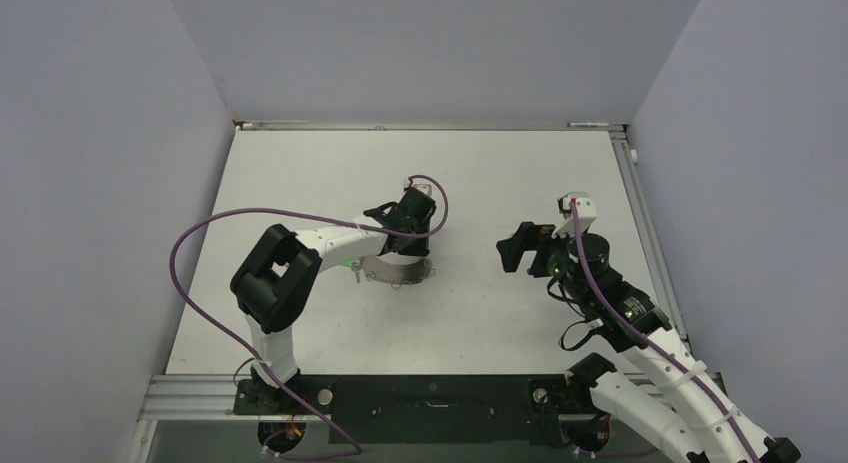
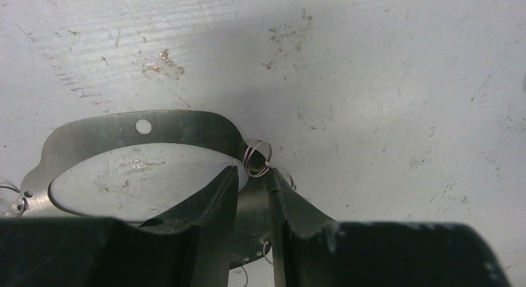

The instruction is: Put the keys on the keyring

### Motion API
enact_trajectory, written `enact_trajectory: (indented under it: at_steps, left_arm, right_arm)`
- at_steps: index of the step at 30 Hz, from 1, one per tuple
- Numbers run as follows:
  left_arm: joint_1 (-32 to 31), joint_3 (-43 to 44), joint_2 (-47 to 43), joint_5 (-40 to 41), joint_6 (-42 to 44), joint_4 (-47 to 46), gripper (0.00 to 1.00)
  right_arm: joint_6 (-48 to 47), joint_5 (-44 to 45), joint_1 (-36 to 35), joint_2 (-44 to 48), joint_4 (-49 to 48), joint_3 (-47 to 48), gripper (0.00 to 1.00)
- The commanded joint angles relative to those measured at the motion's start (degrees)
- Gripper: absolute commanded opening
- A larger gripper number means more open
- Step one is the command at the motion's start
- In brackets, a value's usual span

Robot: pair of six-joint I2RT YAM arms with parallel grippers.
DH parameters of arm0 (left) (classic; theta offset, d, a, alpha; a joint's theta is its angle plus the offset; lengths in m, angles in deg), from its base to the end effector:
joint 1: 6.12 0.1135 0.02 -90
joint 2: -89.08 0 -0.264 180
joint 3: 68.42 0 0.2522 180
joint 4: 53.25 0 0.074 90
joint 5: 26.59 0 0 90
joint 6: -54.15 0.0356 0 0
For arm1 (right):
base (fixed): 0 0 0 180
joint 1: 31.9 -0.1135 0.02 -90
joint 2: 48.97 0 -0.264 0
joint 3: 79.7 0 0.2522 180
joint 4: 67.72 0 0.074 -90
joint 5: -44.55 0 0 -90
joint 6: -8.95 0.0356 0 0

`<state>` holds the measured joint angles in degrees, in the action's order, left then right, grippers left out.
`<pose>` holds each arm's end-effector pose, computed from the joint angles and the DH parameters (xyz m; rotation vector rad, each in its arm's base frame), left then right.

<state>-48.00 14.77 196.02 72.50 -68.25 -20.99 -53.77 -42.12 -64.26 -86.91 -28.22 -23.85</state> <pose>0.2932 -0.2554 0.1740 0.1495 2.5550 -0.3100 0.1309 0.0805 0.3131 -0.0491 1.9995 0.6255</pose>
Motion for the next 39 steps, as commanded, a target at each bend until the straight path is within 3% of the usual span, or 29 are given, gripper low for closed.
enact_trajectory:
  at_steps: [1, 11, 20, 24, 39]
  left_arm:
    - [0.1, 1.0, 0.6, -1.0, -0.6, -1.5, 0.22]
    - [0.1, 1.2, 2.7, -2.7, 0.1, -2.4, 0.18]
    - [0.1, 1.0, 2.5, -2.6, 0.9, -3.1, 0.01]
    - [0.0, 0.2, 1.3, -2.7, 1.6, -3.8, 0.00]
    - [-0.4, -18.3, -18.8, -8.5, 5.7, -27.7, 0.00]
  right_arm:
    - [-0.1, -0.8, -0.6, -0.8, -2.8, -0.2, 0.97]
    - [-0.1, -1.7, -0.5, -1.0, -3.5, -0.2, 0.97]
    - [0.1, -2.2, -0.5, -1.1, -3.8, -0.5, 0.97]
    - [0.0, -2.2, -0.5, -1.0, -3.7, -0.6, 0.97]
    - [-0.2, -3.7, -0.9, 1.1, -6.5, -1.6, 0.97]
